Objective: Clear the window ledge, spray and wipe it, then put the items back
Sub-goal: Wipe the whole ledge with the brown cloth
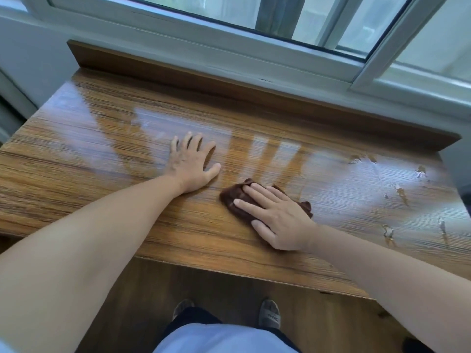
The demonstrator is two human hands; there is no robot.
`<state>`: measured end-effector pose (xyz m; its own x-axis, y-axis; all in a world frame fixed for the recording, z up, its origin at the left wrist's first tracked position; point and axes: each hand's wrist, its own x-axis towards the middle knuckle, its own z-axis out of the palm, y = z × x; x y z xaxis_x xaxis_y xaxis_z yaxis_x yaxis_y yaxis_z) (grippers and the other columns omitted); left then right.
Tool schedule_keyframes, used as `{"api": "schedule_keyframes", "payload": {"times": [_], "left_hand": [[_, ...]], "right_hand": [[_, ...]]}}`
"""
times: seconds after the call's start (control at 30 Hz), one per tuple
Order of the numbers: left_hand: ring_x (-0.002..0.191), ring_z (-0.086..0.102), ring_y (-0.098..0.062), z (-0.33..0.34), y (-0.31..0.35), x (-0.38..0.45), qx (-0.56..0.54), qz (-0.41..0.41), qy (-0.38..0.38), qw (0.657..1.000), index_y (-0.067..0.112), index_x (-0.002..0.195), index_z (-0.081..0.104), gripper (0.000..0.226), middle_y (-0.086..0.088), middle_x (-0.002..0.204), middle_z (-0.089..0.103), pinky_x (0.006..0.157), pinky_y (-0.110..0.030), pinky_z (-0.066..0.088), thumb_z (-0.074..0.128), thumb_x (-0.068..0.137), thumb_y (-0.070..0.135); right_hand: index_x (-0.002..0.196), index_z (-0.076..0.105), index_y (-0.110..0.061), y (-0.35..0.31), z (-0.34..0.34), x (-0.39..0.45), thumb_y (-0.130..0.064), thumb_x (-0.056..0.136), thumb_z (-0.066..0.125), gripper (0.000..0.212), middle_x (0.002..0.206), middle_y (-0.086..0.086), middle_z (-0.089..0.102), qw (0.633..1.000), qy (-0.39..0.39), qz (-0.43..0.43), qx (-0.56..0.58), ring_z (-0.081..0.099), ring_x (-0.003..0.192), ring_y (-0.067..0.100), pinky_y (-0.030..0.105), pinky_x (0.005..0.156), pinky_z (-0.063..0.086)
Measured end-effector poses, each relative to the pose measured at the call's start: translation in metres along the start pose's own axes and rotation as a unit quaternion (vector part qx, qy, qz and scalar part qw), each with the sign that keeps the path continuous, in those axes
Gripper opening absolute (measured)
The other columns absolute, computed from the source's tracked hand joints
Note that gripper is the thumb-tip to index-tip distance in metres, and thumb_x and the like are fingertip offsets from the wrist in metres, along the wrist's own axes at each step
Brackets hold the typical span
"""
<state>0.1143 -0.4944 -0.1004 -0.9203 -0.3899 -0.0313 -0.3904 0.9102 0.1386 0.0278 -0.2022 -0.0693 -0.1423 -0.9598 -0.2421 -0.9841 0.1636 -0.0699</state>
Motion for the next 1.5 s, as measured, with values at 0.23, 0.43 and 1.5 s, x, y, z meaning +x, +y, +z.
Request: {"api": "schedule_keyframes", "payload": {"times": [0.23,0.43,1.5], "left_hand": [[0.156,0.004,-0.038,-0.010,0.007,-0.003,0.053,0.034,-0.037,0.997,0.025,0.158,0.020,0.069,-0.015,0.168,0.012,0.124,-0.062,0.002,0.026,0.100,0.062],[0.157,0.009,-0.033,-0.005,0.069,0.004,-0.041,0.079,0.019,0.996,0.019,0.155,0.034,0.052,-0.012,0.169,0.017,0.128,-0.052,0.006,0.038,0.105,0.030],[0.157,0.000,-0.032,0.009,0.096,0.010,-0.008,-0.009,-0.018,1.000,0.045,0.158,0.020,0.068,-0.007,0.169,0.012,0.127,-0.051,-0.004,0.022,0.095,0.072]], "right_hand": [[0.165,0.006,-0.043,-0.020,0.008,-0.025,-0.045,0.110,0.026,0.058,0.175,-0.002,-0.001,0.999,0.018,-0.038,-0.009,-0.015,0.160,0.016,0.045,0.130,-0.005],[0.164,0.011,-0.044,0.013,0.007,-0.046,-0.044,0.109,0.029,0.058,0.174,-0.002,0.002,0.994,-0.015,-0.112,-0.001,-0.012,0.160,0.013,0.045,0.130,0.000],[0.163,0.015,-0.046,0.190,-0.008,0.042,-0.048,0.107,0.026,0.057,0.173,-0.006,0.009,0.992,0.086,0.086,0.036,0.002,0.161,0.016,0.038,0.129,0.003]]}}
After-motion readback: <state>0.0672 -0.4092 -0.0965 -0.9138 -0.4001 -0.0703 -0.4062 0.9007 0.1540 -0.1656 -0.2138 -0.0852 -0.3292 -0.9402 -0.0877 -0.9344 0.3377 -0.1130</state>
